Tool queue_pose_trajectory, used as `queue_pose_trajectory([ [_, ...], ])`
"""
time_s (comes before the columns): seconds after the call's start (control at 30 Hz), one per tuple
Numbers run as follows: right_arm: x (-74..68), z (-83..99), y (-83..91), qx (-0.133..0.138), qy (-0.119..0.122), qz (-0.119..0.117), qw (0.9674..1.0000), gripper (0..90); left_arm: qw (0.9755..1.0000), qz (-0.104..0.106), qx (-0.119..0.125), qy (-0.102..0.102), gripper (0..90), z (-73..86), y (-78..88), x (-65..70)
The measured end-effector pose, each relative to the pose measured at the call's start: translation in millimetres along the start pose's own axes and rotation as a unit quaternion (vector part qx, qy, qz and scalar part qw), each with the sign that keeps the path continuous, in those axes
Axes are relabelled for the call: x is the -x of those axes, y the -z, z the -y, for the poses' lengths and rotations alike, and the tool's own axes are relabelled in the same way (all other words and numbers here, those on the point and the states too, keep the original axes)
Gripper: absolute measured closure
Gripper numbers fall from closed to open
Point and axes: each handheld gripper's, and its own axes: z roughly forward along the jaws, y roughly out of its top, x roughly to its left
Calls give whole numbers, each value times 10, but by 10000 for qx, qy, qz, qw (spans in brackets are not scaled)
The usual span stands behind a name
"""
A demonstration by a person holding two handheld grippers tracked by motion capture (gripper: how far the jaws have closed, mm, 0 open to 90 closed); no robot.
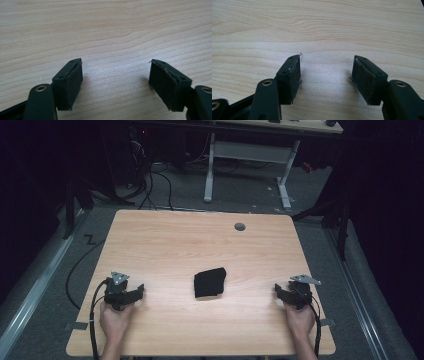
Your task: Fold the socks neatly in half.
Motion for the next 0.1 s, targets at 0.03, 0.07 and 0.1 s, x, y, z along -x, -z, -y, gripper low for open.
queue_pose_trajectory([
  [0.03,0,0,0,0,-1,3,10000,401,10000,1,0,1,273,0,0,0],
  [0.07,0,0,0,1,-1,3,10000,401,10000,2,0,0,272,0,0,0],
  [0.1,0,0,0,1,-1,2,10000,401,10000,2,0,0,272,0,0,0],
])
